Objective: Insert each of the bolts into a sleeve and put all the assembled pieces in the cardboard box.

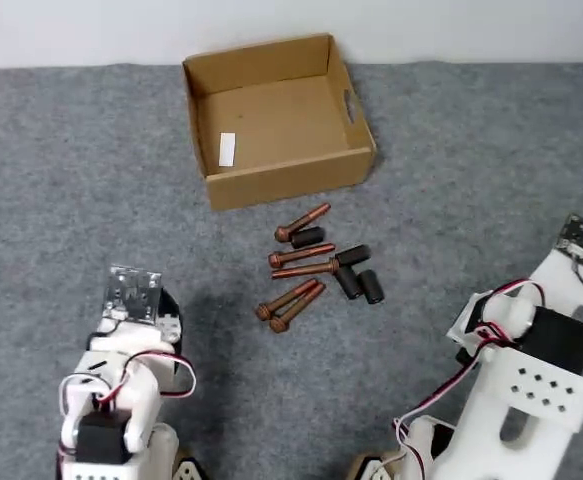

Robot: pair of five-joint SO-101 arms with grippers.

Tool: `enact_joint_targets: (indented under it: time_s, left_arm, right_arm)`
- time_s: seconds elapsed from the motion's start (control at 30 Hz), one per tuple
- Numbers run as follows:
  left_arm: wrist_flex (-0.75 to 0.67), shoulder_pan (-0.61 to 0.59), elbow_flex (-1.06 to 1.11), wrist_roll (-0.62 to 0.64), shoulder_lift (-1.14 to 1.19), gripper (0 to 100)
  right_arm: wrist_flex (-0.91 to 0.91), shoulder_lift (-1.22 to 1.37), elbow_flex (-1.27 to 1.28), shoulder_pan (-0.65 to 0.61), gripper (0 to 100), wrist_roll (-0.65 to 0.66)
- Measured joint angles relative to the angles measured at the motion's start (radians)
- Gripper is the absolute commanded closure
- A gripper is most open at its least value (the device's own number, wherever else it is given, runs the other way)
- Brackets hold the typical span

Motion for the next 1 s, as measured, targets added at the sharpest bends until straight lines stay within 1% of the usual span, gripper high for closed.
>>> enact_joint_targets:
  time_s: [0.13, 0.27, 0.37, 0.5, 0.57, 0.7, 0.77, 0.83, 0.93, 1.0]
  left_arm:
    - [0.000, 0.000, -0.150, -0.020, 0.161, 99]
    - [0.003, 0.000, -0.365, -0.023, 0.439, 99]
    - [0.043, 0.018, -0.542, -0.026, 0.692, 99]
    - [0.132, 0.091, -0.735, -0.034, 0.980, 99]
    - [0.155, 0.143, -0.796, -0.091, 1.086, 99]
    - [0.163, 0.281, -0.881, -0.285, 1.234, 99]
    - [0.163, 0.351, -0.907, -0.354, 1.292, 97]
    - [0.161, 0.408, -0.933, -0.396, 1.349, 92]
    - [0.153, 0.466, -0.988, -0.436, 1.456, 83]
    - [0.153, 0.491, -1.043, -0.457, 1.537, 80]
  right_arm:
    - [0.000, 0.000, 0.000, 0.000, 99.0, 0.000]
    - [0.000, -0.002, 0.000, 0.000, 99.0, 0.000]
    - [0.000, -0.009, 0.000, 0.000, 99.0, 0.000]
    - [0.000, -0.009, 0.000, 0.000, 99.0, 0.000]
    - [0.000, -0.009, 0.000, 0.000, 99.0, 0.000]
    - [0.000, -0.009, 0.000, 0.000, 99.0, 0.000]
    - [0.000, -0.009, 0.000, 0.000, 99.0, 0.000]
    - [0.000, -0.009, 0.000, 0.000, 99.0, 0.000]
    - [0.000, -0.009, 0.000, 0.000, 99.0, 0.000]
    - [0.000, -0.009, 0.000, 0.000, 99.0, 0.000]
